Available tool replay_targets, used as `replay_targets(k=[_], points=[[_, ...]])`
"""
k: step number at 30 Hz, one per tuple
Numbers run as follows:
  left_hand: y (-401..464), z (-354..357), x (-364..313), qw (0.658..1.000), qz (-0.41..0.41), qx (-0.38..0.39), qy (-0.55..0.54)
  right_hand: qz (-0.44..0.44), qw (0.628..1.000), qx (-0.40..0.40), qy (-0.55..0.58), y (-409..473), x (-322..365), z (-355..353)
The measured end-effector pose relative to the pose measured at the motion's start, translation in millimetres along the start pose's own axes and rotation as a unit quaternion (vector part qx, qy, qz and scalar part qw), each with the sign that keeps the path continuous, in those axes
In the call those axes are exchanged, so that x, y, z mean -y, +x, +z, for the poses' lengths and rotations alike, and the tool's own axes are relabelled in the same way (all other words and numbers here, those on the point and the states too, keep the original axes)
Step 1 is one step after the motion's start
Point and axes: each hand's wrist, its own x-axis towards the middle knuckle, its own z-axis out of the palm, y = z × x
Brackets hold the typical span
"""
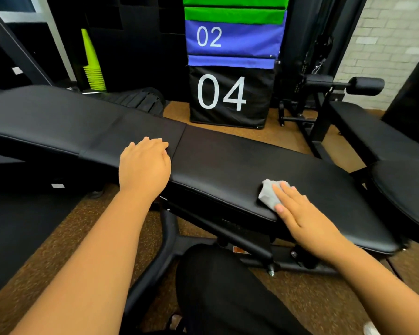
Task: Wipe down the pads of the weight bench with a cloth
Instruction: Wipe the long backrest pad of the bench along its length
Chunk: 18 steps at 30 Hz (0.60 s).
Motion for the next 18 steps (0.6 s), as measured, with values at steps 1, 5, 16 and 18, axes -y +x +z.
replay_targets(k=[1,5,16,18], points=[[-0.1,-0.2,-0.4,1.000,-0.001,0.001,0.002,0.002,1.000,-0.007,-0.015,2.6,1.5,1.5],[-0.4,-1.0,-1.4,1.000,-0.014,0.005,-0.001,-0.060,0.994,-0.059,-0.069,36.3,51.7,14.7],[-3.8,-10.2,2.0,1.000,-0.003,0.015,0.004,-0.174,0.979,-0.069,-0.080,41.2,102.3,30.1],[-3.6,-8.3,1.2,1.000,-0.003,0.005,0.006,-0.135,0.985,-0.070,-0.086,17.6,61.5,25.9]])
